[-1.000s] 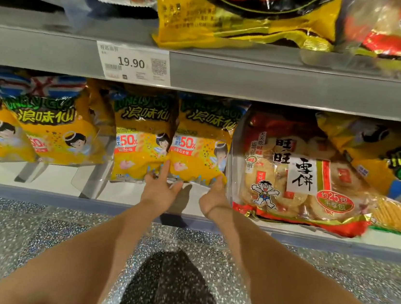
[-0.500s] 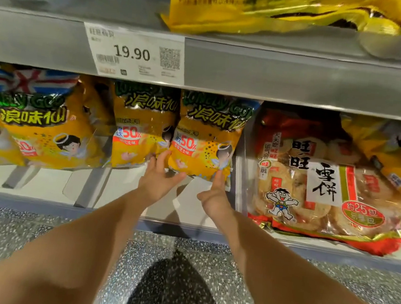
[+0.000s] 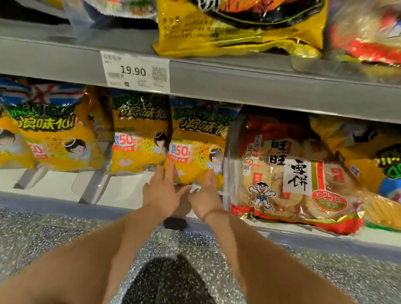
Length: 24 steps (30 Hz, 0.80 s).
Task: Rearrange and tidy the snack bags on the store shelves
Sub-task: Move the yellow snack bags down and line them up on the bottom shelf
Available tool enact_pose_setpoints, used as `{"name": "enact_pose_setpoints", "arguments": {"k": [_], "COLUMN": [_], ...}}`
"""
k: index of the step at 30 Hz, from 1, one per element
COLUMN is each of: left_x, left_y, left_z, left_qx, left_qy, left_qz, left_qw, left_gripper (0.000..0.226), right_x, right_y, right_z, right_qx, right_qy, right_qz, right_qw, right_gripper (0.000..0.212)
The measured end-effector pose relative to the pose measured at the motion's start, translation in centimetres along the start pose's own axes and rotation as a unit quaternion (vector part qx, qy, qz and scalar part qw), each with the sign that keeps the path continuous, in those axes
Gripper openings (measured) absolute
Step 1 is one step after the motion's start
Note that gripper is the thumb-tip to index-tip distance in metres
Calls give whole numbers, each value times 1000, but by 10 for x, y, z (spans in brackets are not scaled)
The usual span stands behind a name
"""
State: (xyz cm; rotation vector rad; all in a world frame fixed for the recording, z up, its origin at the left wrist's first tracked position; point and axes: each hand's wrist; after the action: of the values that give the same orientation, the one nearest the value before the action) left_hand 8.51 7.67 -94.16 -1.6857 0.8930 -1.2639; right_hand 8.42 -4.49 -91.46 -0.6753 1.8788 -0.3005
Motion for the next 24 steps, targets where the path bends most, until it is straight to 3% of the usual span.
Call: {"name": "enact_pose_setpoints", "arguments": {"k": [4, 7, 10, 18, 24], "left_x": [35, 68, 103, 222, 294], "left_y": [-13, -18, -20, 9, 48], "left_z": [-27, -44, -55, -81, -92], "left_qx": [83, 86, 93, 76, 46], "left_qy": [53, 134, 181, 251, 279], "left_qz": [4, 16, 5, 8, -7], "left_qw": [995, 987, 979, 965, 959], "left_gripper": [68, 56, 50, 48, 55], "right_x": [-3, 0, 9, 73, 122], "right_y": [-31, -62, -100, -199, -249], "right_z": [-23, -46, -69, -103, -100], "right_qx": [12, 60, 69, 271, 436], "right_qy": [-35, -85, -91, 53, 143], "right_qz": [-91, -164, -154, -58, 30], "right_qw": [995, 981, 981, 959, 888], "right_gripper": [68, 46, 37, 35, 33]}}
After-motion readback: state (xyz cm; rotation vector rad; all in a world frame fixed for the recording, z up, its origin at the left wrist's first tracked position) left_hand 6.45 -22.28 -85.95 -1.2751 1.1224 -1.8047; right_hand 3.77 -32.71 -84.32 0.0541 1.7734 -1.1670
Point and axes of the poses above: each hand's wrist, its own z-axis towards the middle knuckle, its own y-axis out of the palm, x = y × z, and after that the axes turned 3 degrees about x, right-handed
